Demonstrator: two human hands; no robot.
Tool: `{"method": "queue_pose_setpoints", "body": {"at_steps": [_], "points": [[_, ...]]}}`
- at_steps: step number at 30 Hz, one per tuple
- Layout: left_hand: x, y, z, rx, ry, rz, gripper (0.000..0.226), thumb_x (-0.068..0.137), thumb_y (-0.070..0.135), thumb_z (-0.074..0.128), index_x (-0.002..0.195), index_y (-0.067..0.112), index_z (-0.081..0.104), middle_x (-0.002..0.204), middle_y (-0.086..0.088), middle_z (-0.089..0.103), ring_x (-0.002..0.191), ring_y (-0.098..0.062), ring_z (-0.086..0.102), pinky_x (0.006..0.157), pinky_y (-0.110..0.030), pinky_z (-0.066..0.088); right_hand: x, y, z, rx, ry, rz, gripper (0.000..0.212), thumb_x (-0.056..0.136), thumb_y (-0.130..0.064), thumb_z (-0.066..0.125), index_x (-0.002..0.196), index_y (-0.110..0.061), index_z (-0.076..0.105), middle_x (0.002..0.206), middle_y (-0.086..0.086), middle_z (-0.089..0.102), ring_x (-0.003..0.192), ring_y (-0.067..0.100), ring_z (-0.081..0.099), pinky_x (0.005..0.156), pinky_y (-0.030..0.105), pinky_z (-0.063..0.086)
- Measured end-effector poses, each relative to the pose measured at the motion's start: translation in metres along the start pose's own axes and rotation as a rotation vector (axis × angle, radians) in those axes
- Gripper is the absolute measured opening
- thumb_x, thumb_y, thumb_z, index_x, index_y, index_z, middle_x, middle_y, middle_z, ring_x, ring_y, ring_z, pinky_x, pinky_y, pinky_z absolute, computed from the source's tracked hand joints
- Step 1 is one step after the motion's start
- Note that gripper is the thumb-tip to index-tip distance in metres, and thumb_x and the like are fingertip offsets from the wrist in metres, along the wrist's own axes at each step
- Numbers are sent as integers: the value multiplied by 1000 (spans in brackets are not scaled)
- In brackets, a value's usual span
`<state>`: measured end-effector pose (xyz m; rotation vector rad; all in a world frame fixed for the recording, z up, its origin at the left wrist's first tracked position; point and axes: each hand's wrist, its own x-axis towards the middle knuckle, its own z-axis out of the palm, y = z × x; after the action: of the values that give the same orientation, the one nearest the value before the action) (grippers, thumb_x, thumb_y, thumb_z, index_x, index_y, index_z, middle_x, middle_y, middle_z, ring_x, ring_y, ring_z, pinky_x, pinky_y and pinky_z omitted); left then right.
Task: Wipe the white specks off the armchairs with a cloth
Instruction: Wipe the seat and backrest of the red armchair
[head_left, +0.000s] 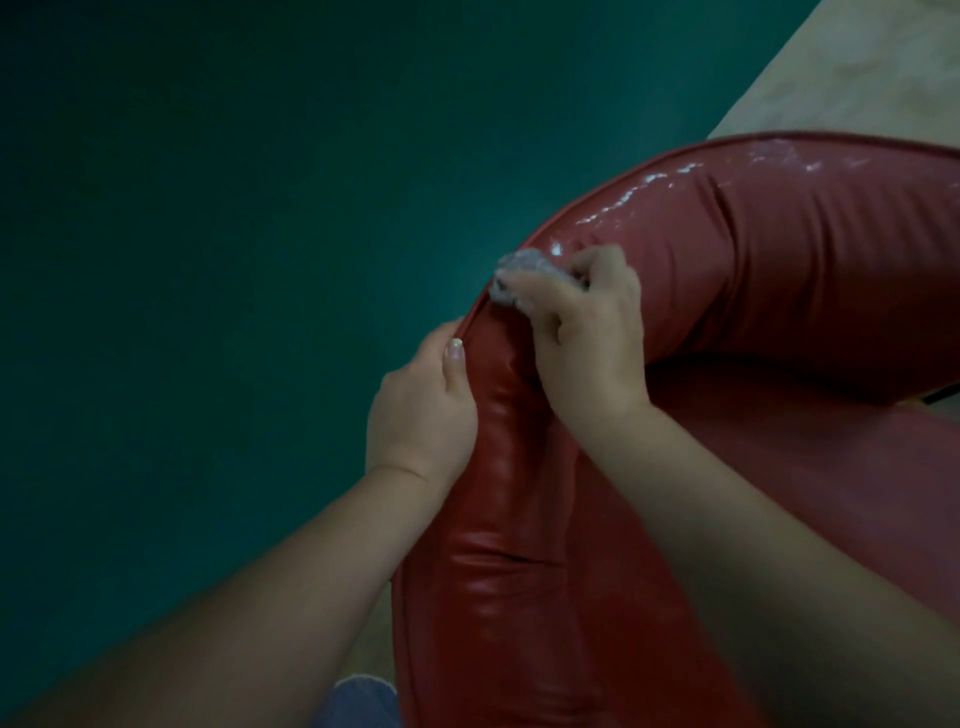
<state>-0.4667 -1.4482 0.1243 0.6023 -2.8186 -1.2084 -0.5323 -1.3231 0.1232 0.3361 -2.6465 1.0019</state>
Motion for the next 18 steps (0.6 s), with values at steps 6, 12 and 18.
{"method": "queue_pose_setpoints", "body": {"at_steps": [6, 12, 18], "points": [[0, 0, -2, 37, -8, -5, 53, 91, 43, 22, 134, 31, 52, 115, -13, 68, 105, -38, 60, 88, -42, 48, -36, -12, 2, 83, -17, 27, 35, 84, -6, 61, 107, -30, 72, 100, 10, 48, 87, 30, 49, 75, 46, 48], [1, -2, 0, 51, -7, -31, 37, 101, 32, 33, 134, 32, 52, 113, -12, 68, 103, -38, 60, 85, -40, 47, -3, -5, -2, 5, -54, -13, 30, 87, -13, 61, 109, -30, 72, 101, 14, 50, 91, 35, 50, 78, 48, 47], [0, -5, -1, 35, -23, -27, 37, 101, 32, 33, 133, 33, 52, 112, -13, 68, 102, -39, 60, 83, -40, 47, -24, -14, 0, 18, -54, 21, 30, 88, -18, 54, 109, -30, 71, 104, 12, 49, 90, 32, 49, 77, 47, 48]]}}
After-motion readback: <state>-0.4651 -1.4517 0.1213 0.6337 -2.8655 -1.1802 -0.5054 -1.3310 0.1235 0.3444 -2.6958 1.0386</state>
